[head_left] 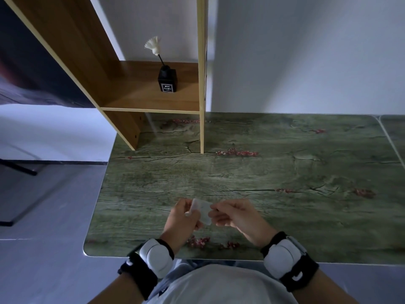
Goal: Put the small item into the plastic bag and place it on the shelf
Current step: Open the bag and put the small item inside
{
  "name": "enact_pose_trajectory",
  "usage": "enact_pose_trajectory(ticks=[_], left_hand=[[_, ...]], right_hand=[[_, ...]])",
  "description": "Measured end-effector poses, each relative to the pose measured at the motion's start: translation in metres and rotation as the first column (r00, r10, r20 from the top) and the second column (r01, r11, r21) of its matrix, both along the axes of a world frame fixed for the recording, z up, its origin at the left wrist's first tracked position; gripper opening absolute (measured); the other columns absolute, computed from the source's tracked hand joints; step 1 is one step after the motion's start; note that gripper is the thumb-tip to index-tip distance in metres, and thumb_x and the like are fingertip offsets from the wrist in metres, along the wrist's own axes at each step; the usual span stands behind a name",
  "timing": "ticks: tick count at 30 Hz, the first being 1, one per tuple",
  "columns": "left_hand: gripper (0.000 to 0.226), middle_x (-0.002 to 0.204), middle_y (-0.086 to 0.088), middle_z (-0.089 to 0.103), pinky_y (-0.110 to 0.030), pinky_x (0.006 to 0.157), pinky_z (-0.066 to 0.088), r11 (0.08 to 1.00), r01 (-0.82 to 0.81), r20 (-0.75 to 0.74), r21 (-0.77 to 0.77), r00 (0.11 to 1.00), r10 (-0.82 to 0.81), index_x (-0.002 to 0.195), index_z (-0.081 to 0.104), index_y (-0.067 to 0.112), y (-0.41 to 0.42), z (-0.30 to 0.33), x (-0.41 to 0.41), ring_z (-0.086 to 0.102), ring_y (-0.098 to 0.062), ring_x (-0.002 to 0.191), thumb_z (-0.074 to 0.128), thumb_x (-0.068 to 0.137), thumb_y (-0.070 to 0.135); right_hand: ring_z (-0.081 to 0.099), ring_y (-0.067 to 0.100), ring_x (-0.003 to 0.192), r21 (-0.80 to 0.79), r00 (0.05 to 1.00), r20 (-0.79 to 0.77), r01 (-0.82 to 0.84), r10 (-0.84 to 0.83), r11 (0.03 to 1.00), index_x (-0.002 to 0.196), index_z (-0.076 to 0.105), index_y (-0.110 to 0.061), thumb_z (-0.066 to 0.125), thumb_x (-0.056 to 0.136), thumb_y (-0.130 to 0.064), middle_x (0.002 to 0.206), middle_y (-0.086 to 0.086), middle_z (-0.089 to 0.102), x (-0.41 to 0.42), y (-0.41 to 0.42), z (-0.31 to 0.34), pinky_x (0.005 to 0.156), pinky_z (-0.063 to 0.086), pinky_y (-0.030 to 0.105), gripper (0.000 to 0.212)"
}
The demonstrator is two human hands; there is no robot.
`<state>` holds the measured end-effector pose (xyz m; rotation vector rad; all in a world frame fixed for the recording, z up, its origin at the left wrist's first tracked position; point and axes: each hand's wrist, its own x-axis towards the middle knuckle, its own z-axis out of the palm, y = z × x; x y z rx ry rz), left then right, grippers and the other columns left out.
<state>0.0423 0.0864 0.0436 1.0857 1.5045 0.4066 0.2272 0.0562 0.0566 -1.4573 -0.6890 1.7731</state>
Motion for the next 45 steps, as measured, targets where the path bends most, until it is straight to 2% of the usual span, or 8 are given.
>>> enact_pose_trajectory(ticks=[4, 8, 12, 16, 28, 35, 40, 45], left_hand=[[0.008, 0.075, -0.006, 0.075, -0.037, 0.062, 0.058, 1.0, -0.014, 0.008, 0.008, 1.0, 0.014, 0.1, 0.06, 0.013, -0.001, 0.002, 0.001, 0.069, -0.017, 0.059, 0.058, 0.098, 0.02], [0.009, 0.073, -0.006, 0.075, -0.033, 0.06, 0.057, 1.0, -0.012, 0.012, 0.008, 1.0, 0.012, 0.101, 0.06, 0.011, -0.001, 0.006, 0.001, 0.068, -0.015, 0.057, 0.057, 0.099, 0.02], [0.006, 0.076, -0.006, 0.076, -0.039, 0.063, 0.058, 1.0, -0.005, -0.012, 0.009, 1.0, 0.006, 0.1, 0.06, 0.014, -0.001, 0.004, 0.0, 0.07, -0.017, 0.059, 0.057, 0.095, 0.014], [0.009, 0.084, -0.008, 0.075, -0.038, 0.062, 0.057, 1.0, 0.006, -0.028, 0.017, 1.0, -0.006, 0.1, 0.06, 0.017, -0.001, 0.004, 0.0, 0.07, -0.015, 0.06, 0.057, 0.094, 0.012], [0.023, 0.071, -0.006, 0.074, -0.05, 0.077, 0.059, 0.999, 0.048, 0.006, -0.017, 0.999, -0.048, 0.109, 0.066, 0.014, -0.006, 0.004, 0.004, 0.068, -0.021, 0.069, 0.046, 0.097, 0.011], [0.026, 0.08, -0.007, 0.075, -0.044, 0.076, 0.059, 1.0, 0.01, 0.016, -0.026, 1.0, -0.01, 0.113, 0.068, 0.012, -0.005, 0.007, 0.01, 0.07, -0.017, 0.07, 0.046, 0.099, 0.017], [0.028, 0.091, -0.009, 0.08, -0.028, 0.068, 0.059, 0.998, -0.041, 0.182, -0.053, 0.982, 0.05, 0.111, 0.071, 0.015, -0.008, 0.017, 0.023, 0.076, -0.017, 0.075, 0.044, 0.103, 0.015], [0.029, 0.091, -0.008, 0.081, -0.035, 0.077, 0.063, 0.999, -0.041, 0.199, -0.031, 0.979, 0.047, 0.106, 0.075, 0.012, -0.005, 0.017, 0.025, 0.077, -0.021, 0.081, 0.047, 0.097, 0.014]], right_hand=[[0.073, 0.026, 0.078, -0.069, 0.988, -0.14, 0.059, -0.068, 0.996, 0.114, 0.065, 0.005, 0.053, 0.097, 0.002, 0.094, 0.022, 0.075, 0.002, 0.0, 0.002, 0.074, 0.062, 0.03, 0.021], [0.074, 0.025, 0.081, -0.074, 0.988, -0.15, 0.035, -0.046, 0.997, 0.104, 0.066, 0.0, 0.052, 0.097, 0.002, 0.095, 0.019, 0.075, 0.004, -0.001, 0.004, 0.074, 0.061, 0.03, 0.015], [0.07, 0.019, 0.08, -0.047, 0.999, -0.051, 0.005, -0.008, 0.999, 0.1, 0.068, -0.003, 0.058, 0.096, -0.003, 0.096, 0.012, 0.076, 0.004, -0.002, 0.003, 0.071, 0.058, 0.03, 0.01], [0.055, 0.01, 0.061, 0.012, 0.987, 0.158, 0.014, -0.016, 1.0, 0.093, 0.075, -0.005, 0.065, 0.092, -0.004, 0.069, -0.001, 0.064, 0.003, -0.002, 0.006, 0.056, 0.05, 0.021, 0.01], [0.068, 0.023, 0.062, -0.041, 0.981, 0.132, 0.149, -0.142, 0.988, 0.087, 0.073, 0.007, 0.065, 0.089, 0.001, 0.074, 0.016, 0.075, 0.0, -0.005, 0.01, 0.057, 0.057, 0.027, 0.01], [0.063, 0.021, 0.056, 0.03, 0.956, 0.25, 0.152, -0.154, 0.988, 0.074, 0.073, 0.001, 0.065, 0.086, 0.0, 0.066, 0.012, 0.071, -0.009, -0.004, 0.015, 0.05, 0.051, 0.027, 0.015], [0.062, 0.012, 0.051, 0.098, 0.855, 0.482, 0.165, -0.192, 0.981, 0.067, 0.07, -0.006, 0.068, 0.08, -0.004, 0.064, 0.006, 0.072, -0.032, 0.004, 0.009, 0.048, 0.049, 0.022, 0.014], [0.065, 0.004, 0.054, 0.185, 0.804, 0.551, 0.142, -0.222, 0.972, 0.074, 0.072, -0.005, 0.07, 0.079, -0.006, 0.068, 0.003, 0.073, -0.035, 0.008, 0.007, 0.048, 0.049, 0.014, 0.006]])
